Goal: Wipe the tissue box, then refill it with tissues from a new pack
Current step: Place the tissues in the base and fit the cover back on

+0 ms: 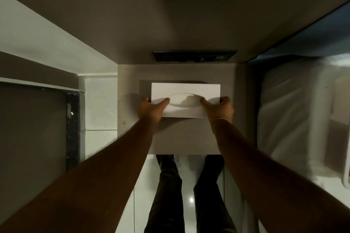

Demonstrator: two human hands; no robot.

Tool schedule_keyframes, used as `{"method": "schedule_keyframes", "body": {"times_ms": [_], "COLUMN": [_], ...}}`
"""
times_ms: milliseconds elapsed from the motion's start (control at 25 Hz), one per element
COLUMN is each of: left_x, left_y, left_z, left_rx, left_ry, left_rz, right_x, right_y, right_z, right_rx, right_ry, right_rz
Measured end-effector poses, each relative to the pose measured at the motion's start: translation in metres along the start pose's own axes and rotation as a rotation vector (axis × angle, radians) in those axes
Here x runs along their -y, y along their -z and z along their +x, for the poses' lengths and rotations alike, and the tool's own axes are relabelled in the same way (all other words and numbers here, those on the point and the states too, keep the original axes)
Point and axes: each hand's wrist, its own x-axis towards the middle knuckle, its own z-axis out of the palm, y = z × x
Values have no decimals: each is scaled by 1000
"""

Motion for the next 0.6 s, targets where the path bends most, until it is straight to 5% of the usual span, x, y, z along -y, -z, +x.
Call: {"method": "schedule_keyframes", "body": {"times_ms": [600], "left_x": [-6], "left_y": [-3], "left_z": [8], "left_rx": [93], "left_ry": [28], "left_rz": [43], "right_x": [1], "right_y": [-2], "right_z": [12], "right_rx": [29], "right_ry": [-13], "right_rz": [-31]}}
